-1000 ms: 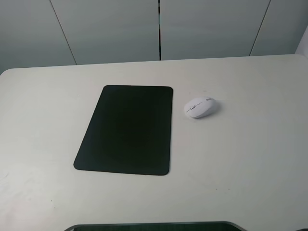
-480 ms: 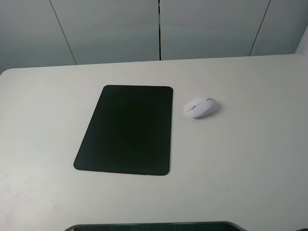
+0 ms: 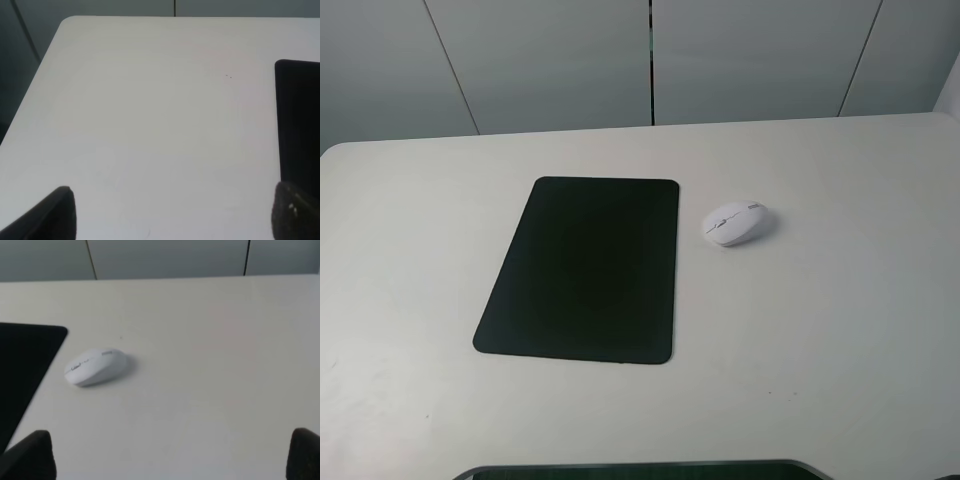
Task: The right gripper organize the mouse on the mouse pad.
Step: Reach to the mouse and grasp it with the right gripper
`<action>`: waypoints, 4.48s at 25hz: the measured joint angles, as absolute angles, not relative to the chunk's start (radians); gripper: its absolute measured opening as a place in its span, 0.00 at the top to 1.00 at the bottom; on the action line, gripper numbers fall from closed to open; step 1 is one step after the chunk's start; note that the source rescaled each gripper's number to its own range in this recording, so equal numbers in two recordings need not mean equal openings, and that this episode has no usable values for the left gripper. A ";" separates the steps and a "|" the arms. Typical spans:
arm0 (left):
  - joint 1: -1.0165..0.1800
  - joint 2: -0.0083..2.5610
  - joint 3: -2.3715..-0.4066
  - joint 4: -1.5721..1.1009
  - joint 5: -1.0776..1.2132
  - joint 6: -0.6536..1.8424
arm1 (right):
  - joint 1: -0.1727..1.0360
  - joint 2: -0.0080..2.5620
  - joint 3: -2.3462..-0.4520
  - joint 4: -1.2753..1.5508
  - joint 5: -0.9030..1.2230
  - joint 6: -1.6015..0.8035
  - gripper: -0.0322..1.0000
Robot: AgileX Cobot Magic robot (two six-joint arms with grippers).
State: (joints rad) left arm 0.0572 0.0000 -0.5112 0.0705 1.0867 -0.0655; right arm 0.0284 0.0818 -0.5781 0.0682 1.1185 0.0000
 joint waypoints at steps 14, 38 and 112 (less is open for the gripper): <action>0.057 0.000 -0.511 0.070 1.087 -0.066 | 0.028 0.696 -0.908 0.100 1.070 -0.350 0.00; 0.057 0.000 -0.511 0.070 1.087 -0.066 | 0.171 1.463 -1.262 0.302 1.133 -1.092 0.00; 0.057 0.000 -0.511 0.072 1.087 -0.066 | 0.314 2.167 -1.403 0.171 0.889 -1.658 0.00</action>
